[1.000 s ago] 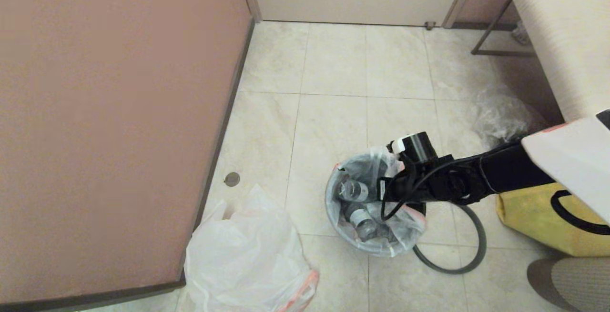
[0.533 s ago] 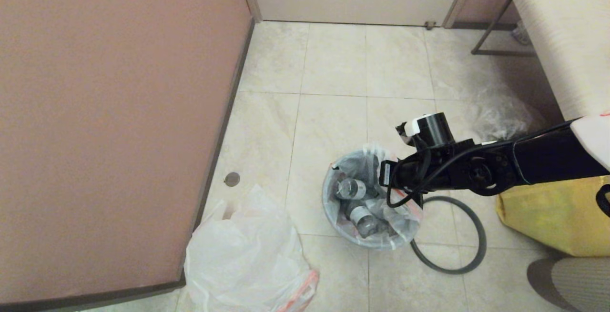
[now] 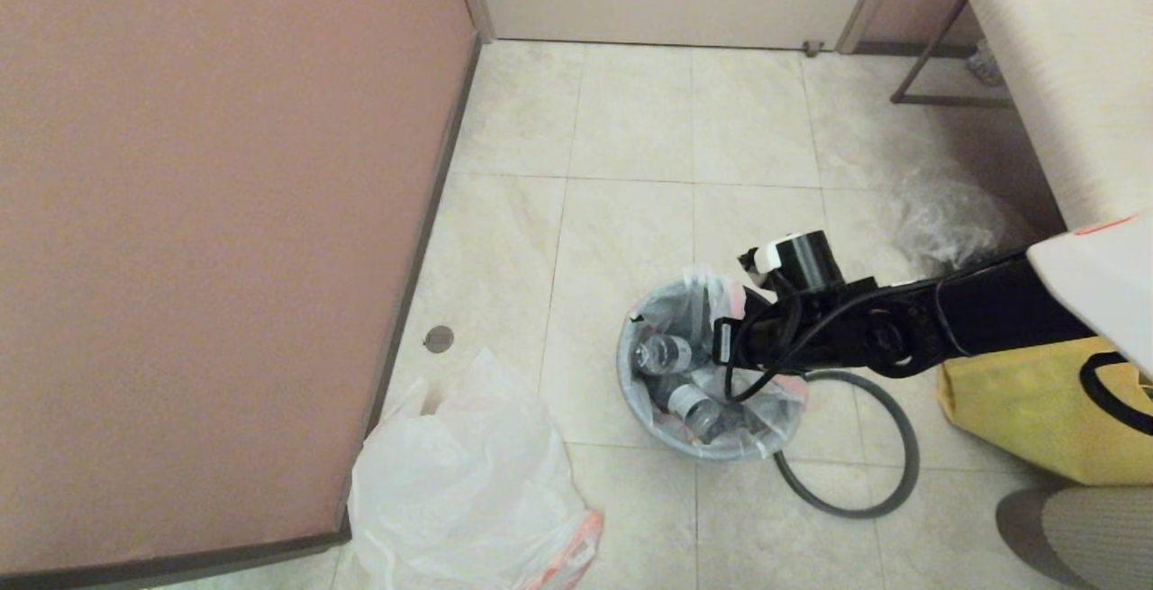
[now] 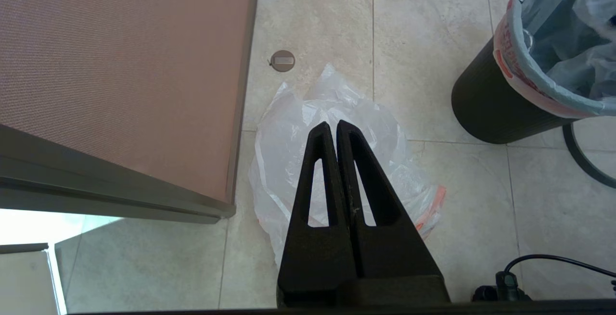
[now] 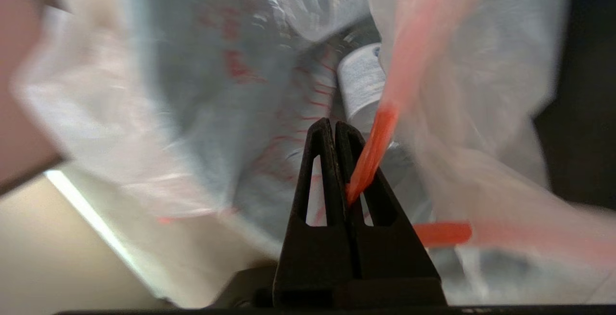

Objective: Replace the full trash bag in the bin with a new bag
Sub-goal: Place the trash bag on the floor

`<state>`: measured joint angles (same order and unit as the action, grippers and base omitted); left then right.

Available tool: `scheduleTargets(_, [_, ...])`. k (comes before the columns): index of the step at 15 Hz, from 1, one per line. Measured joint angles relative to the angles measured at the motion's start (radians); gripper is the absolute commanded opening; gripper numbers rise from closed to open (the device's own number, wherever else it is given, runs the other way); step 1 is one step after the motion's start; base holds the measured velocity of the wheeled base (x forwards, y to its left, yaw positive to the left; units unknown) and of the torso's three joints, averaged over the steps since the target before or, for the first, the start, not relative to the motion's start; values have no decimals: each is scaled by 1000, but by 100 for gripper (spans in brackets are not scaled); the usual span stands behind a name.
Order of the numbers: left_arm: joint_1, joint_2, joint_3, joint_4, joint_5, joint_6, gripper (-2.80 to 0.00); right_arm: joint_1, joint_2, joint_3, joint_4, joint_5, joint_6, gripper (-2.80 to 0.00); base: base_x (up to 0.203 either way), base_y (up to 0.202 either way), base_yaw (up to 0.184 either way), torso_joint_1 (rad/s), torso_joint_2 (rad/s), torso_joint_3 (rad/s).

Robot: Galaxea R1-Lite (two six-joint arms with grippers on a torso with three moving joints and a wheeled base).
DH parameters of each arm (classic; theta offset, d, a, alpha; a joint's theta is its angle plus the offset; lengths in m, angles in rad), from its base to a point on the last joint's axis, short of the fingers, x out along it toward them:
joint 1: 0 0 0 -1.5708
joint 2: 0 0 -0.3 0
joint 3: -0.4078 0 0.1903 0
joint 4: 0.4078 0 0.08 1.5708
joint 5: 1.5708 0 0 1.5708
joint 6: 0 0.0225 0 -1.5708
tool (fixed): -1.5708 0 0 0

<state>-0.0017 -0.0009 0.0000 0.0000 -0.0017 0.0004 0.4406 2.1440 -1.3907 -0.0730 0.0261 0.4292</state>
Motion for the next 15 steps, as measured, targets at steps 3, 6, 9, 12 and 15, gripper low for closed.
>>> scheduleTargets(3, [0,0,0,0,0,0,-280,18,147,-110,8,-41,-19,-280,0,0,0,0,0,0])
scheduleTargets(6, [0,0,0,0,1,0,-280,59,277,-202,25,-84,-25,-280,0,0,0,0,0,0])
scheduleTargets(9, [0,0,0,0,0,0,-280,67,343,-270,91,-127,-29,-280,0,0,0,0,0,0])
scheduleTargets(12, [0,0,0,0,1,0,-280,69,283,-266,148,-129,-28,-280,0,0,0,0,0,0])
scheduleTargets(15, [0,0,0,0,0,0,-280,79,163,-239,221,-126,-22,-280,0,0,0,0,0,0])
